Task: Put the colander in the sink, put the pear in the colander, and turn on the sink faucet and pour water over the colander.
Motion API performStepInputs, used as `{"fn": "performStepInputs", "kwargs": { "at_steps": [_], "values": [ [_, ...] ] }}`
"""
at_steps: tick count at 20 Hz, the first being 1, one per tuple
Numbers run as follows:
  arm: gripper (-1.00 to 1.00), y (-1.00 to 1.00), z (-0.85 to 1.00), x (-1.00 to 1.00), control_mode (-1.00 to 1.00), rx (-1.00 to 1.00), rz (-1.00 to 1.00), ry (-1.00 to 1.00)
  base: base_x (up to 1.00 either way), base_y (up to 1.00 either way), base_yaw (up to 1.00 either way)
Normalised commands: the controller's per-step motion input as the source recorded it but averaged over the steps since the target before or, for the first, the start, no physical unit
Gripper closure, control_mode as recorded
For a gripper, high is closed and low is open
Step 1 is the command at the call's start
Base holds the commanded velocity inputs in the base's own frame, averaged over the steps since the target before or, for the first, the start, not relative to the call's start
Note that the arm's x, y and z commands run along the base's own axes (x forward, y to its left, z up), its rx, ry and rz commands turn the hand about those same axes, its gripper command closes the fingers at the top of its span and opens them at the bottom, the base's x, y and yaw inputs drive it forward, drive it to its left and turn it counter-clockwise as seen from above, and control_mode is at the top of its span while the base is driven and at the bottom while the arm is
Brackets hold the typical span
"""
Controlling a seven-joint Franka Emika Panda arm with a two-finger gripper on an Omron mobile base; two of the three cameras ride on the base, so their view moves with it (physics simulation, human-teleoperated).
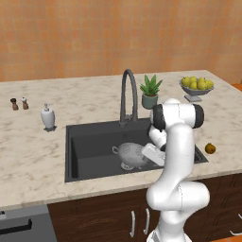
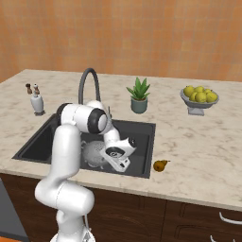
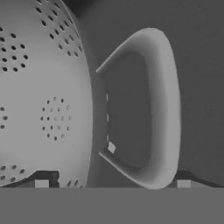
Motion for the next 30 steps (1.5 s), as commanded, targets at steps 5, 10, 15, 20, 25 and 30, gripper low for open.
{"fn": "performStepInputs", "kwargs": {
  "at_steps": [5, 10, 15, 20, 25, 30],
  "values": [
    [-1.00, 0.10, 0.13, -0.05, -1.00, 0.00, 0.07, 0.00, 0.00, 0.00, 0.00],
    [-1.00, -0.05, 0.35, -0.50, -1.00, -0.01, 0.15, 0.00, 0.00, 0.00, 0.00],
    [-1.00, -0.07, 0.97, -0.60, -1.00, 0.05, 0.06, -0.07, 0.00, 0.00, 0.00],
    [-1.00, -0.02, 1.00, -0.38, -1.00, 0.11, 0.02, -0.06, 0.00, 0.00, 0.00],
    [-1.00, -0.21, 1.00, -0.45, -1.00, 0.04, 0.00, 0.00, 0.00, 0.00, 0.00],
    [-1.00, -0.36, 1.00, -0.43, -1.00, 0.00, 0.00, 0.00, 0.00, 0.00, 0.00]
  ]
}}
